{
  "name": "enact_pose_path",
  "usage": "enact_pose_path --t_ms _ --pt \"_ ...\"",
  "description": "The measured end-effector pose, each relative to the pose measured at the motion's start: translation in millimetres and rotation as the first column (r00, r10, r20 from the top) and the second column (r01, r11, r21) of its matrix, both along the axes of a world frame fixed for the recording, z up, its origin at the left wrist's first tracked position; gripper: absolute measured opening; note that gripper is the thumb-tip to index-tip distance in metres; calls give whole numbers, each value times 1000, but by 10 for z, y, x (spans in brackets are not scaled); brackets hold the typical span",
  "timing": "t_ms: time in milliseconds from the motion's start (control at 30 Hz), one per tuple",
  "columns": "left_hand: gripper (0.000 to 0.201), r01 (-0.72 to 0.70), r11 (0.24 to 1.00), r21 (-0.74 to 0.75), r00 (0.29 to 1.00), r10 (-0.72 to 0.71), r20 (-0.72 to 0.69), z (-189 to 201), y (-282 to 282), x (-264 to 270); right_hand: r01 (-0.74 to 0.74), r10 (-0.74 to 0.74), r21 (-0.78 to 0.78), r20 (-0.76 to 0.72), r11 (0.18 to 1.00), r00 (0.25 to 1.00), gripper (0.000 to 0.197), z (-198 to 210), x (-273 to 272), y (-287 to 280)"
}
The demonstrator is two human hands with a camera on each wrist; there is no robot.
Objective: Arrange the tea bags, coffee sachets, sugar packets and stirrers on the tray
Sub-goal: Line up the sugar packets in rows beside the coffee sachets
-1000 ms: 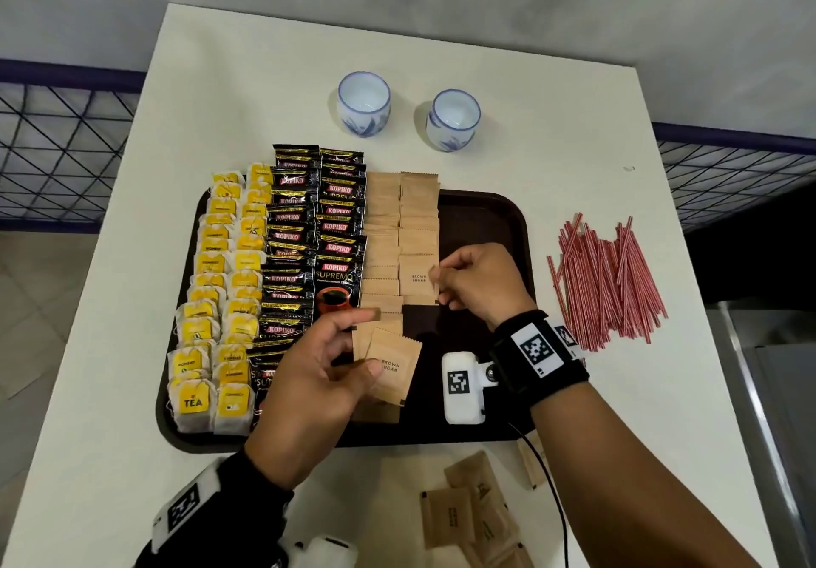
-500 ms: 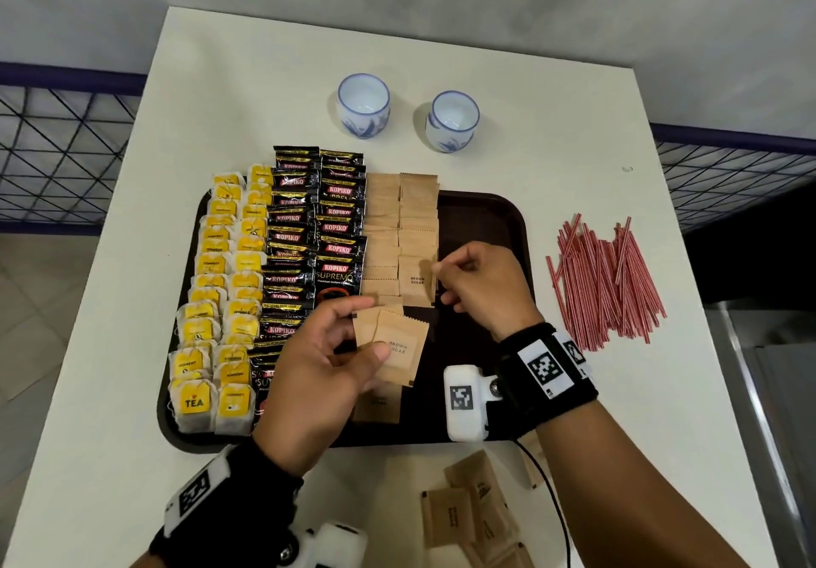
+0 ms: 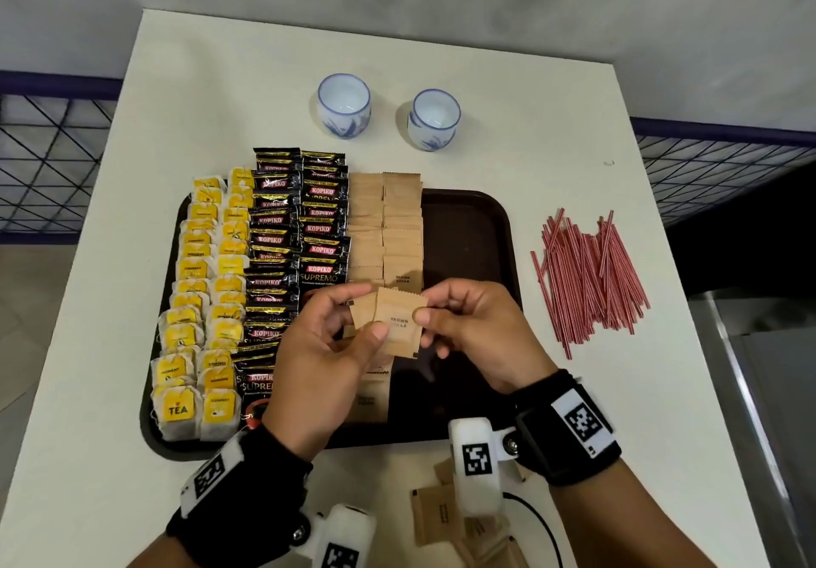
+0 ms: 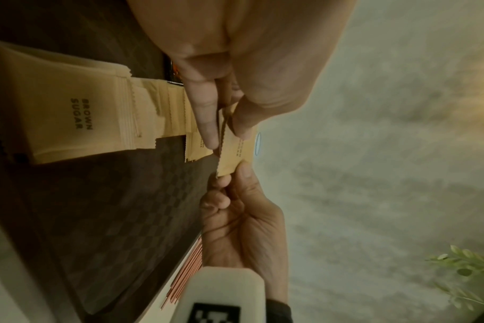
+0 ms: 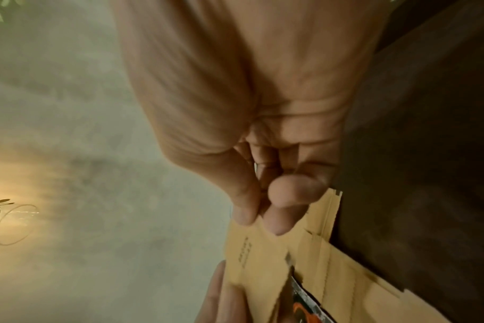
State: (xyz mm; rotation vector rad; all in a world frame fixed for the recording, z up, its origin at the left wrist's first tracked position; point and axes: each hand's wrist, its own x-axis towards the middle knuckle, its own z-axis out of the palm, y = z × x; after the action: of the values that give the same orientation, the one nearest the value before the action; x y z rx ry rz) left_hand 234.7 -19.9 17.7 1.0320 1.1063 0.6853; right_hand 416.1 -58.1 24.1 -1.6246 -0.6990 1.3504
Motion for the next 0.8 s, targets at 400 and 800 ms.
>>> enact_pose_path --t_ms 400,800 --pt "43 -10 998 68 995 17 -102 0 41 -272 61 -17 -143 297 988 955 8 -321 342 243" --pt "39 -29 999 26 997 30 -68 13 10 -282 59 10 -169 382 984 924 4 -403 169 453"
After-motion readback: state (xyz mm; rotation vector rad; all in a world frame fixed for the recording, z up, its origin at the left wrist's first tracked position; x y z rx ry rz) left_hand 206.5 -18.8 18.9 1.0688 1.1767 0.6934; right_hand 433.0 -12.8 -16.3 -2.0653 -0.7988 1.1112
